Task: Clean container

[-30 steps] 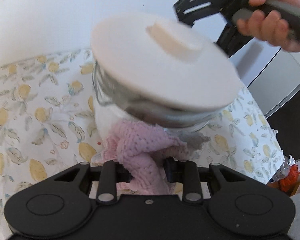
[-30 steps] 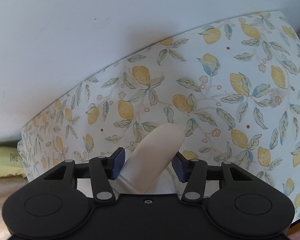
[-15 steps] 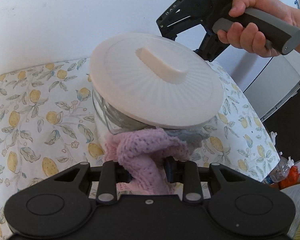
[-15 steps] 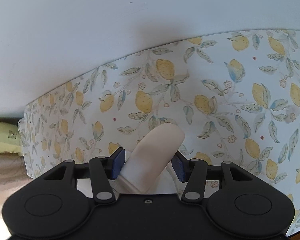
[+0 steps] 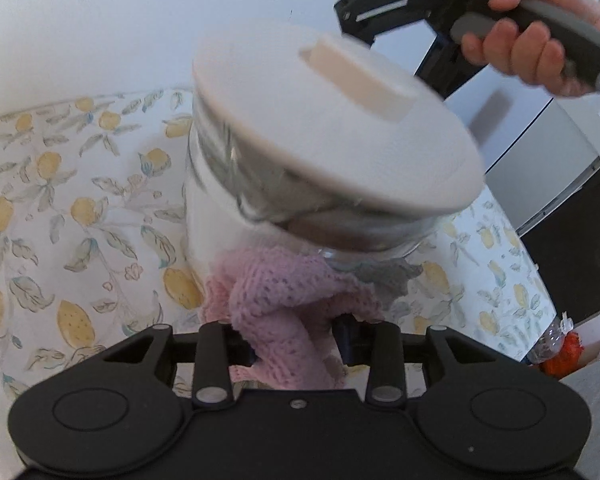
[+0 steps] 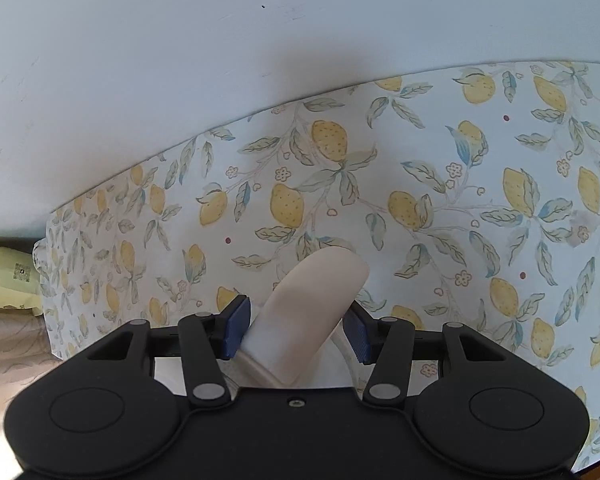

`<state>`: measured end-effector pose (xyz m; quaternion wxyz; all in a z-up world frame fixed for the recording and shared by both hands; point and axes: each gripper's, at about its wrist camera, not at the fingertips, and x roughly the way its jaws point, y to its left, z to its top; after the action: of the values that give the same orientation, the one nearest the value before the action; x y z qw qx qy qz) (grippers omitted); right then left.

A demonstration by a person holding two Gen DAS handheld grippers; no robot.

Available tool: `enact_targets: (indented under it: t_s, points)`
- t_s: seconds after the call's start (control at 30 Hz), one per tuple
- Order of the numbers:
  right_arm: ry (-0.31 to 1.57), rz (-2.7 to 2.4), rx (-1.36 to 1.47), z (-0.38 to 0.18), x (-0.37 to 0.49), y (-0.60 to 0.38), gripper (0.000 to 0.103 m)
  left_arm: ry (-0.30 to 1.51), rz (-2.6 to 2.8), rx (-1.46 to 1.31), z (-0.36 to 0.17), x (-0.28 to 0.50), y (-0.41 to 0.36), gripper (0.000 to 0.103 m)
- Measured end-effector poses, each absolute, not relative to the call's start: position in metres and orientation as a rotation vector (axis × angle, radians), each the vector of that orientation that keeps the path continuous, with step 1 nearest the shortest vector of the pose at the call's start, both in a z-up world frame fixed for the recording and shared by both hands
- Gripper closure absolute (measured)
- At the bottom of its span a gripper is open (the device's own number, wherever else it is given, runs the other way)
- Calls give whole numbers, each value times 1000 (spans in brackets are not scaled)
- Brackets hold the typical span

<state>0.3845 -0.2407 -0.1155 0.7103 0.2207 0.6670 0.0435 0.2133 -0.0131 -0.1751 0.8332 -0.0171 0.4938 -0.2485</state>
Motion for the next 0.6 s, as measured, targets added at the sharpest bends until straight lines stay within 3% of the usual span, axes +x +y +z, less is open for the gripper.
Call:
enact_targets:
  t_s: [0.6]
  points:
    - [1472, 74, 453, -108, 382, -233, 46, 1097, -570, -33, -224, 223, -10, 74]
